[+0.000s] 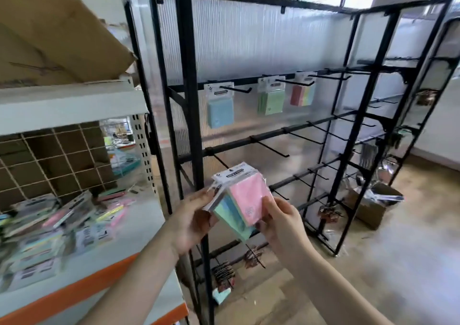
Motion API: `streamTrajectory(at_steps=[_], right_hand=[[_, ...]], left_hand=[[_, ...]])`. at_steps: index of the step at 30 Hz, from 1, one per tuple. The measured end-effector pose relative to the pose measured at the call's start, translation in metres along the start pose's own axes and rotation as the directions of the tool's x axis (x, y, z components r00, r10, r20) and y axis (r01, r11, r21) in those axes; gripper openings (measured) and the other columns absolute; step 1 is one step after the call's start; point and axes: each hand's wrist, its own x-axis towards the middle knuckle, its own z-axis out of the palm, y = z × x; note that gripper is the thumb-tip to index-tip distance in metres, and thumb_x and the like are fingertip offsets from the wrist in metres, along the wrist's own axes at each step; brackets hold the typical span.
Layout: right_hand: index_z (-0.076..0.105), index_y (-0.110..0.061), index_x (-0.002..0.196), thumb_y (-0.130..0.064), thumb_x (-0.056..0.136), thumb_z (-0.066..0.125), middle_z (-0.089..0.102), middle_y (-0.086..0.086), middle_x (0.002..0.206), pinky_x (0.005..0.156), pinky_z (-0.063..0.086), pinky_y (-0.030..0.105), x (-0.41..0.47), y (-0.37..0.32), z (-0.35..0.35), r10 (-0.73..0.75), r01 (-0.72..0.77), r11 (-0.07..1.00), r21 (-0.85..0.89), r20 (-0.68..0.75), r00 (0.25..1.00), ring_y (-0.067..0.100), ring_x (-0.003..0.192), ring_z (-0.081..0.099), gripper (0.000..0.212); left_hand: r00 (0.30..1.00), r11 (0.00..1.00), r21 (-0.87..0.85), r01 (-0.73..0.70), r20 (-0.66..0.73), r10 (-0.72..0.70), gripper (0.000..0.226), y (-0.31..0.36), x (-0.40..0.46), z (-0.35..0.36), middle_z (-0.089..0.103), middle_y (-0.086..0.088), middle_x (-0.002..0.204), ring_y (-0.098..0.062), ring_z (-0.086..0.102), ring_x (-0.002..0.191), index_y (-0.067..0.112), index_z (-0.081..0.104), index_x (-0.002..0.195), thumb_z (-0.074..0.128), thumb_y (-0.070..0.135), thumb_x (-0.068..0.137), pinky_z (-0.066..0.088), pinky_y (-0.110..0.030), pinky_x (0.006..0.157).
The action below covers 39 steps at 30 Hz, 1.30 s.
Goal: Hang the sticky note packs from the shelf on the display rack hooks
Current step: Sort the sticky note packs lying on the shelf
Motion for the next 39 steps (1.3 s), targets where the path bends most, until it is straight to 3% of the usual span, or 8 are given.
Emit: streamTrajectory(at_steps=[6, 14, 17, 19, 24, 29, 34, 39], right_hand=[[0.05, 0.001, 0.089, -0.011, 0.1, 0.046, 0.047, -0.007, 0.045, 0.04, 0.041, 0.016, -0.004, -0.049, -0.044, -0.076, 0.081, 0.995, 0.053, -0.075, 0.994, 0.005, 0.038, 0.044, 0.017], [0.051, 0.011, 0.106, -0.009, 0.096, 0.054, 0.056, 0.006, 0.07, 0.042, 0.049, 0.021, 0.021, -0.08, -0.081, -0.146, 0.138, 0.988, -0.069, -0.11, 0.983, 0.005, 0.05, 0.059, 0.023], [0.053, 0.005, 0.106, -0.006, 0.093, 0.058, 0.06, 0.013, 0.09, 0.06, 0.056, 0.024, 0.046, -0.095, -0.094, -0.169, 0.148, 0.977, -0.154, -0.129, 0.977, 0.011, 0.073, 0.067, 0.018], [0.054, -0.004, 0.107, -0.008, 0.091, 0.059, 0.063, 0.012, 0.1, 0.071, 0.057, 0.026, 0.068, -0.109, -0.104, -0.2, 0.157, 0.941, -0.301, -0.117, 0.973, 0.016, 0.086, 0.067, 0.017], [0.053, -0.015, 0.095, -0.035, 0.09, 0.062, 0.063, 0.005, 0.094, 0.065, 0.055, 0.037, 0.131, -0.163, -0.119, -0.313, 0.192, 0.79, -0.583, -0.113, 0.943, 0.018, 0.079, 0.062, 0.022], [0.049, -0.009, 0.077, -0.031, 0.095, 0.057, 0.058, 0.015, 0.079, 0.067, 0.046, 0.04, 0.2, -0.202, -0.132, -0.501, 0.291, 0.746, -0.599, -0.216, 0.838, 0.026, 0.071, 0.055, 0.029], [0.058, -0.011, 0.074, -0.027, 0.095, 0.058, 0.062, 0.003, 0.07, 0.067, 0.045, 0.036, 0.253, -0.219, -0.149, -0.556, 0.349, 0.75, -0.561, -0.252, 0.792, 0.021, 0.066, 0.054, 0.027], [0.052, 0.0, 0.081, -0.029, 0.097, 0.053, 0.048, 0.01, 0.074, 0.066, 0.034, 0.035, 0.292, -0.234, -0.171, -0.578, 0.395, 0.783, -0.48, -0.329, 0.747, 0.022, 0.07, 0.042, 0.033]], left_hand=[[0.998, 0.997, -0.061, -0.04, 0.042, 0.042, 0.021, -0.033, 0.02, 0.067, 0.068, -0.007, 0.081, -0.018, 0.065, 0.071, 0.011, 0.069, 0.091, 0.063, 0.024, 0.076, 0.055, -0.032, 0.062], [0.985, 0.986, 0.112, -0.121, 0.138, 0.105, 0.034, -0.041, 0.073, 0.137, 0.071, -0.008, 0.098, -0.024, 0.066, 0.087, 0.019, 0.064, 0.11, 0.062, 0.026, 0.077, 0.051, -0.043, 0.081], [0.983, 0.981, 0.127, -0.149, 0.127, 0.133, 0.013, -0.046, 0.106, 0.162, 0.074, -0.004, 0.085, -0.021, 0.068, 0.077, 0.026, 0.074, 0.08, 0.061, 0.022, 0.082, 0.055, -0.04, 0.073], [0.98, 0.97, 0.165, -0.176, 0.12, 0.157, 0.029, -0.049, 0.132, 0.176, 0.073, 0.0, 0.075, -0.02, 0.066, 0.072, 0.03, 0.073, 0.065, 0.06, 0.017, 0.087, 0.053, -0.042, 0.072], [0.958, 0.944, 0.265, -0.198, 0.255, 0.13, 0.022, -0.053, 0.193, 0.214, 0.073, -0.007, 0.077, -0.023, 0.069, 0.069, 0.011, 0.066, 0.099, 0.066, 0.02, 0.079, 0.057, -0.037, 0.056], [0.942, 0.914, 0.321, -0.249, 0.298, 0.152, 0.056, -0.049, 0.255, 0.248, 0.072, -0.015, 0.083, -0.026, 0.068, 0.067, -0.001, 0.056, 0.111, 0.07, 0.039, 0.074, 0.053, -0.033, 0.055], [0.922, 0.906, 0.27, -0.327, 0.302, 0.243, 0.03, -0.044, 0.314, 0.266, 0.075, -0.01, 0.082, -0.026, 0.072, 0.072, 0.026, 0.075, 0.083, 0.059, 0.052, 0.08, 0.056, -0.032, 0.057], [0.875, 0.788, 0.385, -0.48, 0.268, 0.402, 0.039, -0.035, 0.356, 0.283, 0.072, -0.013, 0.077, -0.022, 0.066, 0.067, 0.025, 0.074, 0.076, 0.058, 0.06, 0.075, 0.052, -0.028, 0.067]])
